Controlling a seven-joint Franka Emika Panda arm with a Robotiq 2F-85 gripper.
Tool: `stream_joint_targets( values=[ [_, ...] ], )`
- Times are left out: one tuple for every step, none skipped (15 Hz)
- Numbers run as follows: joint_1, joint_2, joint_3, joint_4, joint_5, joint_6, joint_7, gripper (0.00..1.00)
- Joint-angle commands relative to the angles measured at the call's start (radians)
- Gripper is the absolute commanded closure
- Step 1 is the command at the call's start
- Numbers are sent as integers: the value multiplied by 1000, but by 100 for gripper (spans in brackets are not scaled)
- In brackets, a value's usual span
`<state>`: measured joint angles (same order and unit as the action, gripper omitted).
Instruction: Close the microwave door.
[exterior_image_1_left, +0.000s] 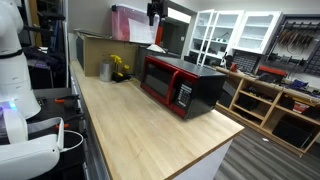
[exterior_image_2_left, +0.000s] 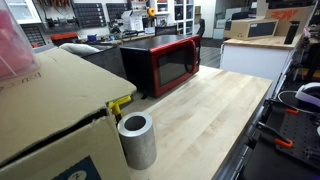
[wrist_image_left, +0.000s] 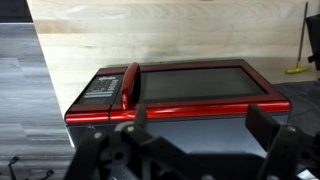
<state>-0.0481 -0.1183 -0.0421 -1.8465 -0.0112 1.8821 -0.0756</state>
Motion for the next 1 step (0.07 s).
stream_joint_targets(
  values=[
    [3,1,-3,4,0,-3,0,0]
  ],
)
